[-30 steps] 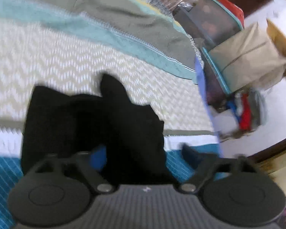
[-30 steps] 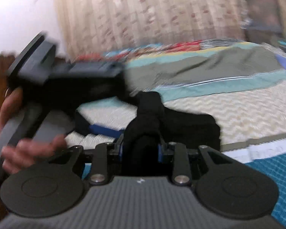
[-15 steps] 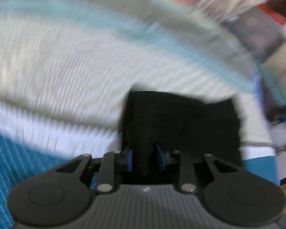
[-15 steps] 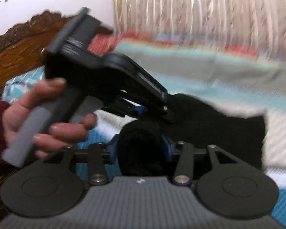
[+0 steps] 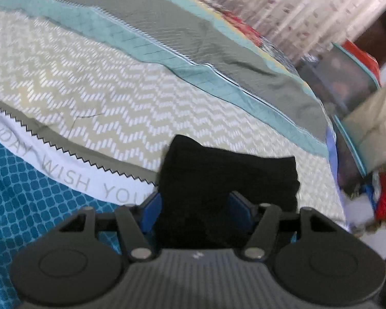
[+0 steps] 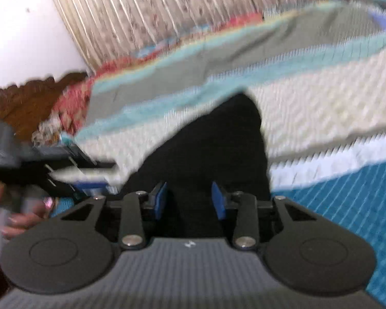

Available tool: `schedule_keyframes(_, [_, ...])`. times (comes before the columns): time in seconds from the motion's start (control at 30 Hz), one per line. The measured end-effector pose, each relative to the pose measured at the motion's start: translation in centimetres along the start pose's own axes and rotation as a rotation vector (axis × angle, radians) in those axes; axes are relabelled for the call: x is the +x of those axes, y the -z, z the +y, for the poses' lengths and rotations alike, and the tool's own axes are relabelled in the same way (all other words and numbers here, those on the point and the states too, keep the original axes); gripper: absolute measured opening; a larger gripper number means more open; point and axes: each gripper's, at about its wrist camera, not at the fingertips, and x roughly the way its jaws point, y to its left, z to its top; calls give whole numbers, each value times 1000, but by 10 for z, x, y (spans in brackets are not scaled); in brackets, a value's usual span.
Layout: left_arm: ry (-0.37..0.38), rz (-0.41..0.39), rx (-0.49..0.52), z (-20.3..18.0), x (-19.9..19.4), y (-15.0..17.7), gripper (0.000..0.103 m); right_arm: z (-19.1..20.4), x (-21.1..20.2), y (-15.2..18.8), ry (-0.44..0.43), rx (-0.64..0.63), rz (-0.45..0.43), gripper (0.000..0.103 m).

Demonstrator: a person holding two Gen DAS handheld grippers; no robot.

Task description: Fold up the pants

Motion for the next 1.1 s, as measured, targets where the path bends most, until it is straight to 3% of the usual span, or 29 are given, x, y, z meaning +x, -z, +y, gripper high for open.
schedule_keyframes(0.13, [-103,101,122,-10,20,31,62,-2,23,10,-1,47,46,43])
schedule_keyframes(0.2, [-137,120,115,-4,31,44,75,-3,18,10,-6,54,48,46])
schedule_keyframes(0.23, [-160,116,89,-1,33,47,87,-4,15,8,2,52,52,48])
schedule_keyframes(0.27, [-171,114,62,2,33,47,89,-5,12,9,7,55,55,48])
schedule_keyframes(0.6, [-232,83,116,-11,6,50,89,-22,-20,18,47,165,-5,50])
schedule_keyframes(0.83, [-269,28,184,-23,-23,65,89,-17,-25,30,73,201,29,53])
schedule_keyframes(1.03, [-309,17,228,-29,-42,80,89,-14,-3,47,156,283,155,53])
schedule_keyframes(1.1, [-322,27,235,-28,-45,87,89,-15,-3,49,153,297,151,55])
